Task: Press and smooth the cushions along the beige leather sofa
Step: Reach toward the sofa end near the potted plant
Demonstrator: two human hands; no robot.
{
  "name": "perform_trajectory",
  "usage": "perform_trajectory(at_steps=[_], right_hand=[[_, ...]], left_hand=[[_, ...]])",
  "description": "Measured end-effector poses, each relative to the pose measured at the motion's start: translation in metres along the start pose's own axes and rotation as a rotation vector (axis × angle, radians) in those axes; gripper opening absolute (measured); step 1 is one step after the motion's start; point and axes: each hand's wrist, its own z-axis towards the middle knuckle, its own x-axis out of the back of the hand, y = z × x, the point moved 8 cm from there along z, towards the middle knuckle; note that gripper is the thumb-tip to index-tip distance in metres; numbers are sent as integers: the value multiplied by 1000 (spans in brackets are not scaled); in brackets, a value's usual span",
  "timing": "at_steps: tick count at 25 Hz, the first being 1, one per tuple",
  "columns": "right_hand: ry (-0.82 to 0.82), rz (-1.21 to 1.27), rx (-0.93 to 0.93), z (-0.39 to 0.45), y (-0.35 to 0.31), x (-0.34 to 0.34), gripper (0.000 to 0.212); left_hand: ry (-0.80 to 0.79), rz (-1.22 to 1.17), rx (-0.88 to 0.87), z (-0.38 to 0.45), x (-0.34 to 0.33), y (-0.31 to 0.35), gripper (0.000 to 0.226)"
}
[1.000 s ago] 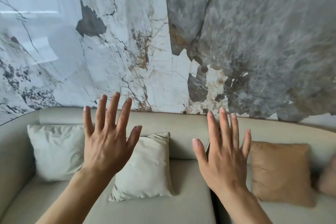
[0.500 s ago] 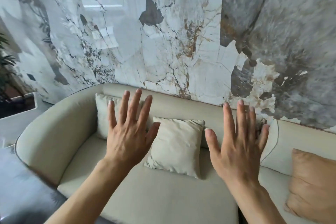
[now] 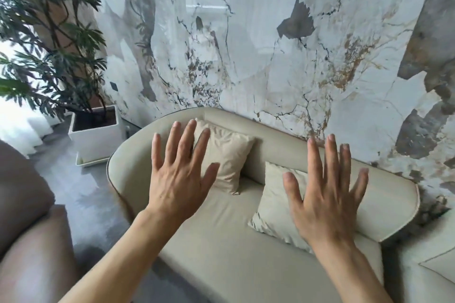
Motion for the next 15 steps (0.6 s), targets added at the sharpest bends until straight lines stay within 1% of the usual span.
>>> perform_trajectory(at_steps=[3,7,10,15], right_hand=[[-29,4,-1,1,-79,-32,70],[-58,-23,16,10,-157,-66,69],[-63,-56,29,27,-194,-86,69],[-61,-94,40,65,-223,-129,70]], left_hand=[[-5,20,40,-3,-3,-93,63],[-11,-6,67,7,-9,-179,64],[-8,-31,86,24,-20,-221,64],[-2,-76,106,60,-53,-261,65]])
